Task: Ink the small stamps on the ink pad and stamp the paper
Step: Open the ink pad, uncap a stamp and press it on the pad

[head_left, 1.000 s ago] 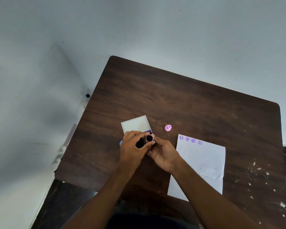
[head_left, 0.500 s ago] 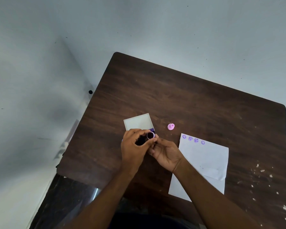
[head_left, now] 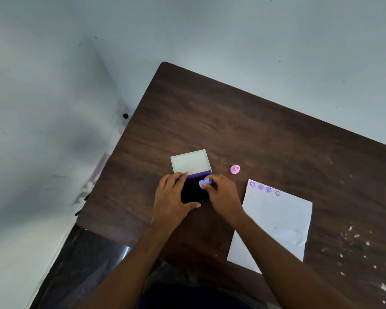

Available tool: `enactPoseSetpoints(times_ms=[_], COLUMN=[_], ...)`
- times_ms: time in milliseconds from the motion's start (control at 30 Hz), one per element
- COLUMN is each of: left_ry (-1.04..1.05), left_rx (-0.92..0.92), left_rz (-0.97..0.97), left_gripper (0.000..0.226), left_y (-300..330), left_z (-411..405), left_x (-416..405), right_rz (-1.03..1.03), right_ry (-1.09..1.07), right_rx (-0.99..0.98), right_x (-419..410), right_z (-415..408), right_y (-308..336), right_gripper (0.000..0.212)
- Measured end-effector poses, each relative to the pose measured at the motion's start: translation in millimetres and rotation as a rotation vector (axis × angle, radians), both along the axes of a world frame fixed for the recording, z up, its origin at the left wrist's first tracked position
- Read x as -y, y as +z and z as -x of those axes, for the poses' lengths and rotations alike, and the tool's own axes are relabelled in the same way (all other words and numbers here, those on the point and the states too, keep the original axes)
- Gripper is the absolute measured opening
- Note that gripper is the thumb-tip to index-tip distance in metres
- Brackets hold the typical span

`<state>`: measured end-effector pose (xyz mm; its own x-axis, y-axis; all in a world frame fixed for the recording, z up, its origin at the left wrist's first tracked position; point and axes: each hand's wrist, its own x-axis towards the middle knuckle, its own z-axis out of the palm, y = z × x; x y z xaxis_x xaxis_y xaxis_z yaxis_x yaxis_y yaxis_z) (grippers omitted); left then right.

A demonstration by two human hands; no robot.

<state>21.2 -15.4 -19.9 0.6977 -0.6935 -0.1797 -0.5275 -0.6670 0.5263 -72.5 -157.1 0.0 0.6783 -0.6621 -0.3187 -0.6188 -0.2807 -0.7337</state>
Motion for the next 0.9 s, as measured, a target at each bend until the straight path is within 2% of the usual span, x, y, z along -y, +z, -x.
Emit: enactPoseSetpoints(times_ms=[100, 267, 900], left_ry=[-0.035, -0.03, -0.046], left_rx=[-0.008, -0.026, 0.032], left_rz=[-0.051, -0.049, 0.005], left_gripper=[0.1, 0.093, 0.082], left_y=[-5, -12, -4], left_z=[2, -5, -3], left_x=[2, 6, 4], right_rz=[0.075, 0.247, 0.403], right_ry=[0.154, 0.386, 0.523], right_rx=[-0.121, -0.206, -0.258], right_x=[-10, -17, -29], right_z=[-2, -5, -7], right_y=[-6, -17, -26], right_gripper=[0.027, 0.04, 0.051])
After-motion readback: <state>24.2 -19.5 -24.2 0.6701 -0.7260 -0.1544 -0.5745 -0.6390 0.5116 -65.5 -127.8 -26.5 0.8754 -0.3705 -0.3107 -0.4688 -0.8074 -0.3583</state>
